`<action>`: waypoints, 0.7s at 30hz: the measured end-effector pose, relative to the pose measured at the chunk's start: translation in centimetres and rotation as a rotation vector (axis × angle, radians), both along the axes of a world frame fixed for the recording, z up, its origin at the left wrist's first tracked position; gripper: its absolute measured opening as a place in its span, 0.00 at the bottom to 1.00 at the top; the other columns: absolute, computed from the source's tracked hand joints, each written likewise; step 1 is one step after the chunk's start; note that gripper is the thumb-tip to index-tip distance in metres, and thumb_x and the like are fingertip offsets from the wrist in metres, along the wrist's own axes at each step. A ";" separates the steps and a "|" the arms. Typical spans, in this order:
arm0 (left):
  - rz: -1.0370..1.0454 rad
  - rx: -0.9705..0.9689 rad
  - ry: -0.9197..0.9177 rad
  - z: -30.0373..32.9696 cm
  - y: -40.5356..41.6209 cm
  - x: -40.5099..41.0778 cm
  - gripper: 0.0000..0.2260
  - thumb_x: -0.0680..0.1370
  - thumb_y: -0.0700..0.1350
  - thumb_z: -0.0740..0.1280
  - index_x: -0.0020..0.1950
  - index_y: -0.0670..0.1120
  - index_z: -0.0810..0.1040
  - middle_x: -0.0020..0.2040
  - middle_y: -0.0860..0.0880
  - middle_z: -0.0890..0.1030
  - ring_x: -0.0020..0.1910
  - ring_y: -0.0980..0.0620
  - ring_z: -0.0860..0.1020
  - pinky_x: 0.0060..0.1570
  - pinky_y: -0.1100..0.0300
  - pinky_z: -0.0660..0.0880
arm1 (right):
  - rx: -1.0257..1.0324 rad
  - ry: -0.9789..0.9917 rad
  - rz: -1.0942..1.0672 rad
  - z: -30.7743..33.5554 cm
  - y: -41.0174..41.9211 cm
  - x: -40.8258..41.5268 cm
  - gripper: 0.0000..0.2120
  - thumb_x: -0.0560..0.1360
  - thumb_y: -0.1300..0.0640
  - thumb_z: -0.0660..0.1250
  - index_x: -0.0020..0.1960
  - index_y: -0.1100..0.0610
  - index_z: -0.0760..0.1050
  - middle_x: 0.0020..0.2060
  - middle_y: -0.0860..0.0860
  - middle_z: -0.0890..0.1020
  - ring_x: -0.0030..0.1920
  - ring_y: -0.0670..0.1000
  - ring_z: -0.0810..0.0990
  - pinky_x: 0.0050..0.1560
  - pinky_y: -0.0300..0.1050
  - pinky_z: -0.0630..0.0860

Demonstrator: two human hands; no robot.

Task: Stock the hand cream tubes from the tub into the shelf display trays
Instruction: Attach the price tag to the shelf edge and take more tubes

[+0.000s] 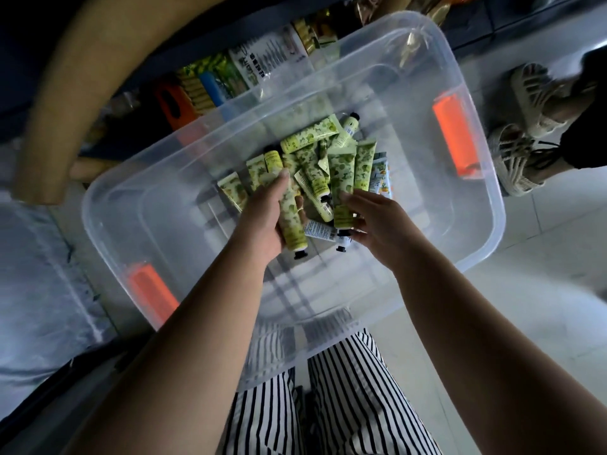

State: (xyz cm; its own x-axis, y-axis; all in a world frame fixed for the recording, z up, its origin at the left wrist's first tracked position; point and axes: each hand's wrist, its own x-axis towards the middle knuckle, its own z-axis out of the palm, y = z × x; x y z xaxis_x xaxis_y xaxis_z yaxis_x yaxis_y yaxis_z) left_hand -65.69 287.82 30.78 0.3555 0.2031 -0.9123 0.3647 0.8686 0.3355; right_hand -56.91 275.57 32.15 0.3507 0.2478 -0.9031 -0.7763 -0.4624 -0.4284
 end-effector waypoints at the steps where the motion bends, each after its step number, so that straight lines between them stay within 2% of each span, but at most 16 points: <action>1: -0.025 0.033 -0.020 0.4 0.2 -0.4 0.08 0.78 0.50 0.61 0.46 0.46 0.73 0.34 0.47 0.75 0.29 0.54 0.74 0.26 0.64 0.73 | 0.013 0.002 0.018 0.4 0.1 -0.1 0.01 0.74 0.58 0.66 0.45 0.54 0.76 0.41 0.53 0.77 0.43 0.52 0.75 0.44 0.43 0.68; 3: -0.053 0.080 -0.048 1.9 0.8 -0.8 0.10 0.79 0.51 0.59 0.47 0.46 0.73 0.35 0.47 0.75 0.27 0.54 0.75 0.26 0.64 0.72 | 0.067 0.007 0.051 1.4 0.4 -0.1 0.04 0.75 0.60 0.65 0.41 0.54 0.75 0.39 0.52 0.78 0.40 0.52 0.76 0.41 0.41 0.71; 6: -0.049 0.131 -0.031 5.4 1.7 -1.3 0.13 0.80 0.52 0.56 0.42 0.48 0.72 0.27 0.51 0.76 0.22 0.56 0.73 0.26 0.67 0.68 | 0.182 0.035 0.100 4.0 1.0 -0.1 0.05 0.75 0.67 0.61 0.45 0.58 0.74 0.38 0.52 0.80 0.38 0.50 0.79 0.38 0.40 0.77; 9: 0.024 0.090 -0.111 9.7 2.4 -1.8 0.17 0.80 0.46 0.54 0.34 0.45 0.73 0.22 0.50 0.75 0.19 0.55 0.73 0.22 0.71 0.68 | 0.247 0.061 0.116 7.4 1.9 -0.2 0.07 0.75 0.69 0.59 0.45 0.58 0.71 0.34 0.51 0.80 0.31 0.49 0.80 0.33 0.40 0.77; 11: 0.066 0.087 -0.196 12.7 2.8 -2.5 0.18 0.78 0.40 0.52 0.33 0.43 0.75 0.23 0.48 0.75 0.19 0.53 0.74 0.22 0.70 0.70 | 0.268 0.019 0.127 10.2 2.7 -0.3 0.08 0.75 0.67 0.59 0.40 0.56 0.69 0.32 0.52 0.76 0.28 0.49 0.77 0.31 0.40 0.76; 13: 0.117 0.129 -0.264 15.5 3.1 -3.2 0.12 0.78 0.37 0.54 0.41 0.43 0.74 0.26 0.48 0.76 0.23 0.53 0.75 0.24 0.67 0.73 | 0.299 -0.040 0.149 12.7 3.5 -0.3 0.05 0.76 0.61 0.61 0.42 0.55 0.69 0.37 0.55 0.72 0.33 0.52 0.73 0.32 0.41 0.76; 15: 0.174 0.204 -0.320 18.0 3.7 -4.1 0.06 0.78 0.37 0.57 0.47 0.45 0.73 0.32 0.48 0.76 0.27 0.54 0.77 0.28 0.64 0.75 | 0.332 -0.070 0.142 15.4 4.3 -0.3 0.04 0.76 0.54 0.63 0.48 0.55 0.71 0.41 0.54 0.69 0.36 0.52 0.71 0.32 0.43 0.78; 18: 0.218 0.311 -0.420 21.6 4.7 -5.4 0.07 0.71 0.38 0.63 0.48 0.45 0.74 0.34 0.49 0.79 0.29 0.54 0.79 0.29 0.62 0.76 | 0.364 -0.164 0.174 19.5 5.8 -0.6 0.13 0.77 0.49 0.61 0.57 0.55 0.72 0.45 0.50 0.73 0.35 0.50 0.72 0.29 0.40 0.77; 21: 0.165 0.491 -0.489 25.5 5.5 -7.0 0.10 0.67 0.38 0.68 0.46 0.45 0.75 0.35 0.50 0.82 0.34 0.53 0.82 0.33 0.60 0.79 | 0.479 -0.227 0.208 24.3 7.3 -1.7 0.10 0.77 0.50 0.61 0.52 0.56 0.73 0.41 0.51 0.77 0.29 0.47 0.77 0.27 0.37 0.76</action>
